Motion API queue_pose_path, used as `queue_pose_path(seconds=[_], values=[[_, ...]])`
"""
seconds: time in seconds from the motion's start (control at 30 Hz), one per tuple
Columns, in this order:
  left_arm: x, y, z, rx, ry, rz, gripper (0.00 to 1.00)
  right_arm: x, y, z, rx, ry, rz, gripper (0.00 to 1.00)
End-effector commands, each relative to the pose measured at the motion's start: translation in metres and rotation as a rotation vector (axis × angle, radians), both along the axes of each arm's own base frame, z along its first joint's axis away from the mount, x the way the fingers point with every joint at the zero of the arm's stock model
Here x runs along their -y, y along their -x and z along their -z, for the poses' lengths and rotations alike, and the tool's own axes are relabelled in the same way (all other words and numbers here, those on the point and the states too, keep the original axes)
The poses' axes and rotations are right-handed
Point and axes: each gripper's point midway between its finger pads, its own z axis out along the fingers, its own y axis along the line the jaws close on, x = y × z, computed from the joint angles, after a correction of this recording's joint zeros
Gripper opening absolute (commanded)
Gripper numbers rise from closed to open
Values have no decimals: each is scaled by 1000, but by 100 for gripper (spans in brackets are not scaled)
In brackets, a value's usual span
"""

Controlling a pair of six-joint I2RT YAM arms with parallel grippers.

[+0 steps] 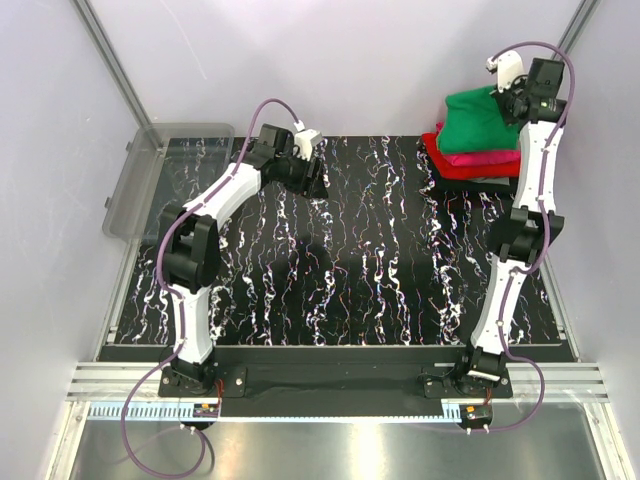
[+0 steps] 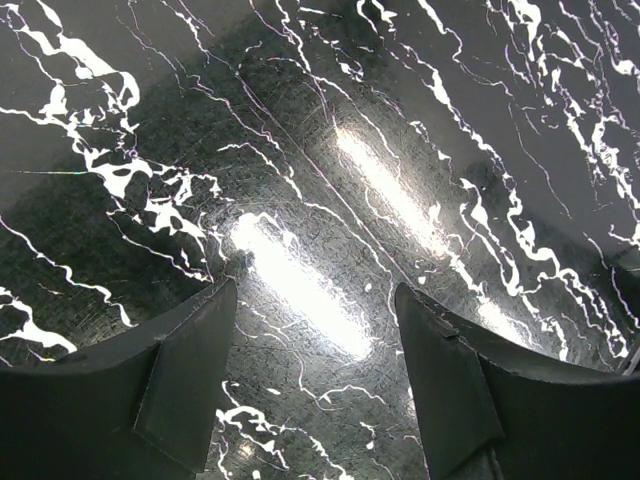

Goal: Fold and stack the t-shirts
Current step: Neatly place the folded tshirt to the corner

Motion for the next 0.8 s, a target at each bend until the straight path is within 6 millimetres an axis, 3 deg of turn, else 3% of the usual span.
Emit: queue_pose_path(seconds=[0.0,0.17,0.43,0.77], values=[[-1,-9,-14,80,-12,7,70,12,-19,0,68,13,25,0],[-4,-9,-6,80,-34,9,70,20,-39,24,80,21,35,0],[-2,-1,-6,94,-67,25,70,37,-70,27,201,81,76,0],[12,8,-1,102,-89,65,71,47,-82,28,262,93,124,0]])
